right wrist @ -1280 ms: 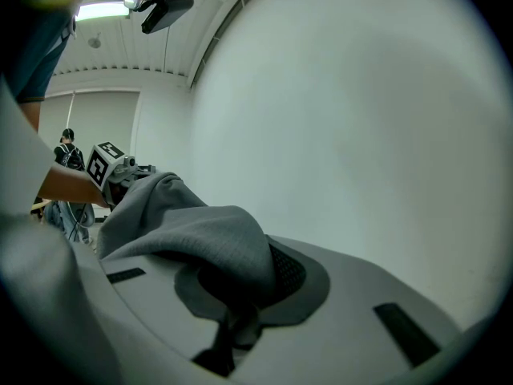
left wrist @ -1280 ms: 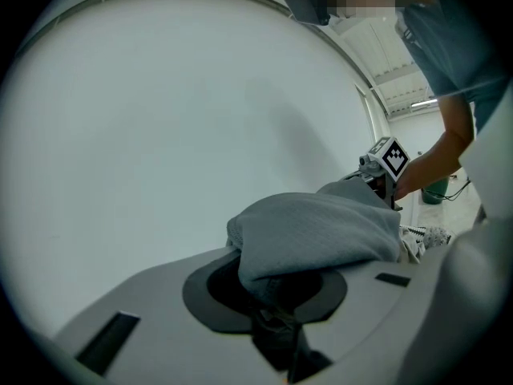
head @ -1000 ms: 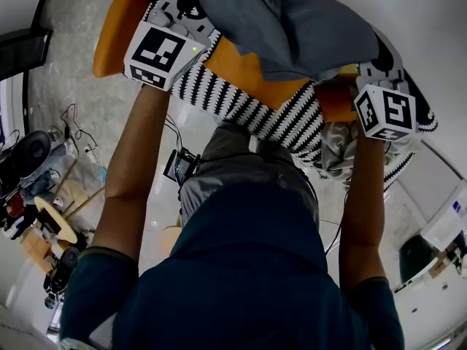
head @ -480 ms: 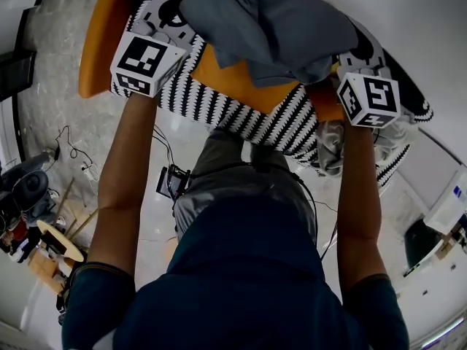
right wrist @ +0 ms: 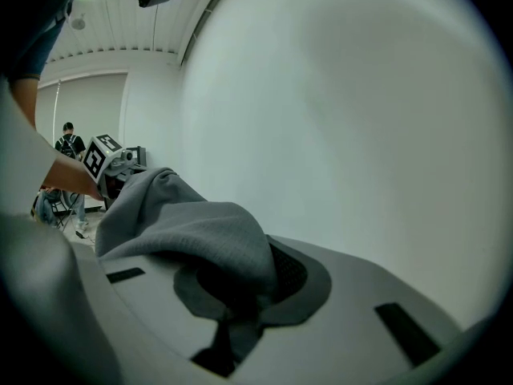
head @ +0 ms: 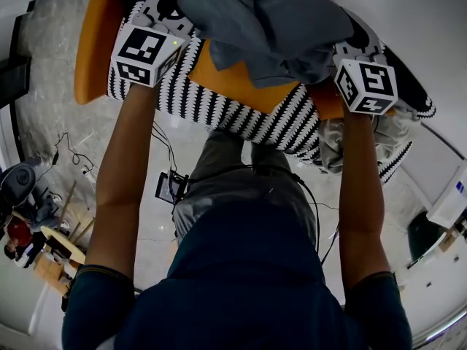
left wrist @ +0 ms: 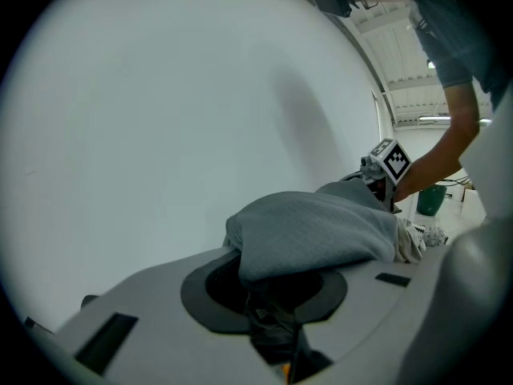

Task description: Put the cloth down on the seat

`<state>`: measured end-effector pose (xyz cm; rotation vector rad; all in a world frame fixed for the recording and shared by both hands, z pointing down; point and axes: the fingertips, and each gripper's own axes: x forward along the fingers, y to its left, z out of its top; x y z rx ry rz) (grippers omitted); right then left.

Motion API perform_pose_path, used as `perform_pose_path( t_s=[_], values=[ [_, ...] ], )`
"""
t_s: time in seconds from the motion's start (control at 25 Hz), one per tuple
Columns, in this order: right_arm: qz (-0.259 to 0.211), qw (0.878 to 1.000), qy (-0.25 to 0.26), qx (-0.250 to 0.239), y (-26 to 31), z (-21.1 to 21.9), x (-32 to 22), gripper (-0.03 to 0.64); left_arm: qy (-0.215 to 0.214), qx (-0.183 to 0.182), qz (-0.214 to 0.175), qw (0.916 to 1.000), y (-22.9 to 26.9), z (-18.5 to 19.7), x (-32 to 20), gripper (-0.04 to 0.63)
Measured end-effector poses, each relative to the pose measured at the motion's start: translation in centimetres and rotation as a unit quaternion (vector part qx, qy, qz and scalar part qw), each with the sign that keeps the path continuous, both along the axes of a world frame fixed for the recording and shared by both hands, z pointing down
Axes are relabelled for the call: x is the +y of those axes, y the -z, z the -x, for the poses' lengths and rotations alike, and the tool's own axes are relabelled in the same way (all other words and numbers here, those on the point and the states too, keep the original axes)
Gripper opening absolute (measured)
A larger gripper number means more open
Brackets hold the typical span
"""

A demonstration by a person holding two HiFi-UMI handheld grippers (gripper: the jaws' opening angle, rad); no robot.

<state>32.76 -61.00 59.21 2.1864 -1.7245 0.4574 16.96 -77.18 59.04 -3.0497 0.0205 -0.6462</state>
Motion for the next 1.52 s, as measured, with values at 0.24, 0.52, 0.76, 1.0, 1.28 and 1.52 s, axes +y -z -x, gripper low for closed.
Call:
perform_pose_path(
  t_s=[0.24, 0.52, 0.76, 1.0, 1.28, 1.52],
  values=[
    [0.028, 1.000, -0.001, -0.001, -2.7, -1.3, -1.0, 0.063, 0.009, -0.015, 0.012, 0.9998, -2.4, -0.9, -1.4, 0.078],
    [0.060, 0.998, -0.008, -0.017, -6.4, -2.6, -2.1, 0.072, 0.012, -0.044, 0.030, 0.9985, -5.8, -1.9, -2.7, 0.087],
    [0.118, 0.991, -0.014, -0.056, -10.9, -3.0, -2.5, 0.104, 0.013, -0.089, 0.049, 0.9948, -9.4, -2.1, -4.3, 0.137],
    [0.157, 0.984, -0.025, -0.084, -13.7, -3.6, -0.9, 0.127, 0.006, -0.118, 0.076, 0.9900, -11.4, -1.8, -4.9, 0.187],
    [0.177, 0.978, -0.037, -0.106, -15.0, -4.2, 0.7, 0.135, -0.040, -0.154, 0.079, 0.9841, -12.4, 0.3, -4.7, 0.239],
    [0.197, 0.973, -0.029, -0.114, -14.8, -4.5, 2.1, 0.135, -0.085, -0.189, 0.067, 0.9759, -12.1, 2.8, -4.6, 0.280]
  ],
)
